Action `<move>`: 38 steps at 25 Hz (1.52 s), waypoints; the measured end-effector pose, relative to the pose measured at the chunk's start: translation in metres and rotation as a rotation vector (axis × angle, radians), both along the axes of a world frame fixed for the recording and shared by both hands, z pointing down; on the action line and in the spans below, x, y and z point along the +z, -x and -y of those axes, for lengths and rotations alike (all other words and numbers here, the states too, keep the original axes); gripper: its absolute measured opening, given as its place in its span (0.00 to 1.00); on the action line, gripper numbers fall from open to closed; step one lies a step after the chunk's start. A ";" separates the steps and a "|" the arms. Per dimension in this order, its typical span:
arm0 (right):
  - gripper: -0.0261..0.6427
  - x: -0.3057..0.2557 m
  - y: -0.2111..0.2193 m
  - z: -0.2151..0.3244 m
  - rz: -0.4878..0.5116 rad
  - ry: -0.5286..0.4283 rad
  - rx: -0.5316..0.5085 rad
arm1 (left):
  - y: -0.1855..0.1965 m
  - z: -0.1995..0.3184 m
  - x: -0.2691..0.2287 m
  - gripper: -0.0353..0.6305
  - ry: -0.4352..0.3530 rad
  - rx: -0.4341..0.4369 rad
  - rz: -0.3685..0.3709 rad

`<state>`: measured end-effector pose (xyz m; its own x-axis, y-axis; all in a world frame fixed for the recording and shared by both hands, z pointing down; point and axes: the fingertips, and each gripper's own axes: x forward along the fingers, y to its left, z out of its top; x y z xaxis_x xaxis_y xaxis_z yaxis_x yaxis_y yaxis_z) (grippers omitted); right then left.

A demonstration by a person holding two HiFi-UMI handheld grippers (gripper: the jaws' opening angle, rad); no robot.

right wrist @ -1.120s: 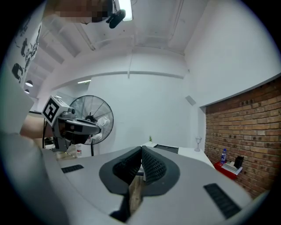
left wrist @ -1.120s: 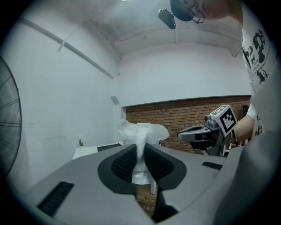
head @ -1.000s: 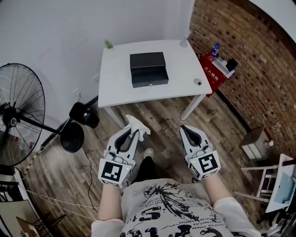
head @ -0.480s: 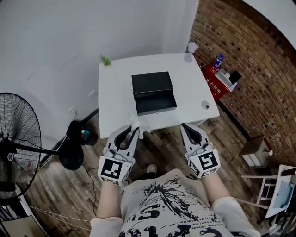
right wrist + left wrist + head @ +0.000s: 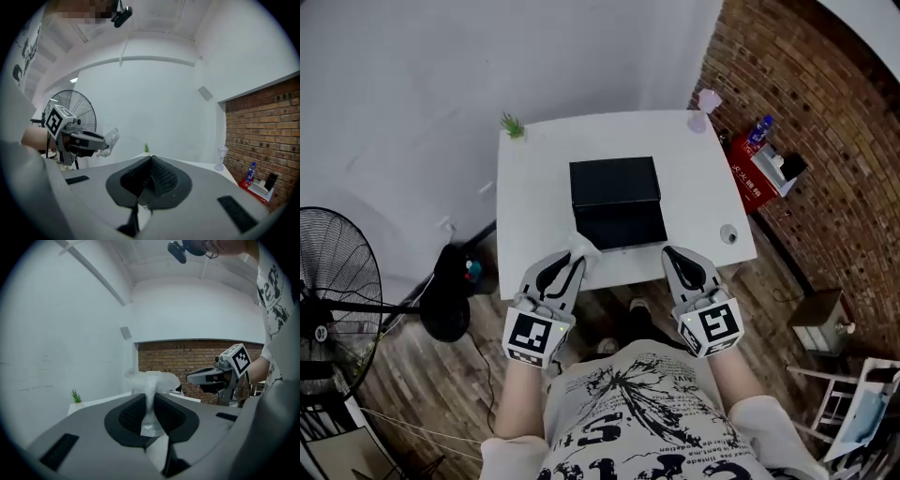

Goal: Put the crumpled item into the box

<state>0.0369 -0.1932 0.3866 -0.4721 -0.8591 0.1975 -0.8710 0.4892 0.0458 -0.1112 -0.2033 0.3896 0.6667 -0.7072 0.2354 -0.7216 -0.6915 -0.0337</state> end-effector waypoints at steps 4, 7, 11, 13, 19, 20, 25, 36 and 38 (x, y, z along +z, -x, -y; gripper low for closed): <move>0.06 0.011 -0.012 0.049 -0.005 0.016 -0.033 | -0.022 0.043 0.028 0.15 0.072 0.024 0.067; 0.06 0.023 -0.022 0.085 0.002 0.047 -0.071 | -0.040 0.072 0.049 0.15 0.121 0.052 0.129; 0.06 0.047 -0.028 0.130 0.009 0.076 -0.102 | -0.058 0.115 0.090 0.16 0.165 0.101 0.205; 0.06 0.059 -0.030 0.146 0.003 0.096 -0.128 | -0.067 0.128 0.114 0.16 0.209 0.136 0.259; 0.06 0.092 -0.048 0.183 0.012 0.152 -0.147 | -0.099 0.159 0.175 0.16 0.305 0.255 0.405; 0.06 0.097 -0.051 0.186 0.014 0.160 -0.146 | -0.102 0.162 0.183 0.16 0.319 0.270 0.423; 0.06 0.117 -0.064 0.199 0.031 0.202 -0.130 | -0.116 0.172 0.221 0.16 0.381 0.357 0.558; 0.06 0.145 -0.094 0.213 0.065 0.259 -0.080 | -0.134 0.177 0.275 0.16 0.473 0.473 0.746; 0.06 0.144 -0.094 0.214 0.073 0.259 -0.078 | -0.136 0.178 0.278 0.17 0.476 0.470 0.746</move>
<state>0.1307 -0.4069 0.5309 -0.5562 -0.7447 0.3688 -0.8264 0.5424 -0.1512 0.0247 -0.3813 0.6677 0.4206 -0.1334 0.8974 -0.2789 -0.9603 -0.0120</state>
